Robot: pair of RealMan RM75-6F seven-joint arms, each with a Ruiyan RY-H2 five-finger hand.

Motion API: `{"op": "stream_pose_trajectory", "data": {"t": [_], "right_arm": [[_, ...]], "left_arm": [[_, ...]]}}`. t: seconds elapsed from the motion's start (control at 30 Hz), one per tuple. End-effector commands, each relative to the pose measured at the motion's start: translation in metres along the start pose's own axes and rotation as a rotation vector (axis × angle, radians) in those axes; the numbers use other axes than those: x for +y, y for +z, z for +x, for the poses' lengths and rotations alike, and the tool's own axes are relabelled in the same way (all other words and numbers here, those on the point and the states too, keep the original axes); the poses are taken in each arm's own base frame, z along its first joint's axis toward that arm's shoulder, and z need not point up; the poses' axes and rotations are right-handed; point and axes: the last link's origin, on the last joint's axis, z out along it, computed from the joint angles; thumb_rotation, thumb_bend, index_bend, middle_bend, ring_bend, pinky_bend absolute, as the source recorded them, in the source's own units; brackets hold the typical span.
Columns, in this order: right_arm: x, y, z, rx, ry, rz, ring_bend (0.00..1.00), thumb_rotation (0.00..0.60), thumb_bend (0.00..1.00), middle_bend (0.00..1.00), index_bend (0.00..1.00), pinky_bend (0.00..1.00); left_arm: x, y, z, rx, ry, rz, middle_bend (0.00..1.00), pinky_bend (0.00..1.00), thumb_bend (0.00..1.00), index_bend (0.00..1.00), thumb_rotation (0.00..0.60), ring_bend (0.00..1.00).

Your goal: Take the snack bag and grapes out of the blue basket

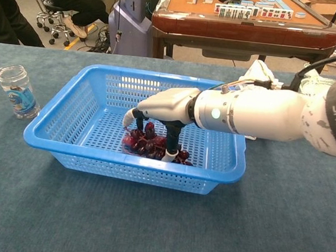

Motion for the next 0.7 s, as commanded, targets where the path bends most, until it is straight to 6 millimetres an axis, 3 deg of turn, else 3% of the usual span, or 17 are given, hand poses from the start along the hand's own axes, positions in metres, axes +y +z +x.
{"op": "stream_pose_trajectory", "data": {"t": [0.03,0.17,0.3,0.5,0.7], "right_arm": [[-0.003,0.005,-0.003,-0.01,-0.015,-0.006,0.16,0.6,0.03,0.23,0.16,0.25],[-0.003,0.009,-0.004,-0.007,-0.039,-0.028,0.16,0.6,0.04,0.23,0.22,0.26],[-0.004,0.012,-0.005,0.019,-0.05,-0.054,0.21,0.6,0.17,0.29,0.33,0.3],[-0.006,0.016,-0.005,0.079,-0.068,-0.078,0.36,0.6,0.47,0.43,0.51,0.54],[-0.007,0.016,-0.004,0.126,-0.044,-0.085,0.45,0.6,0.62,0.49,0.6,0.74]], "left_arm": [[-0.001,-0.001,0.0,0.0,-0.002,0.001,0.21,0.25,0.27,0.35,0.6,0.16],[-0.003,-0.002,-0.001,0.002,-0.004,0.005,0.21,0.24,0.27,0.35,0.6,0.16],[-0.005,-0.003,-0.001,0.003,-0.005,0.012,0.21,0.24,0.27,0.35,0.6,0.16],[-0.006,-0.003,-0.001,0.002,-0.005,0.015,0.21,0.25,0.27,0.36,0.6,0.16],[-0.007,-0.003,-0.002,0.004,-0.005,0.016,0.21,0.25,0.27,0.36,0.6,0.16]]}}
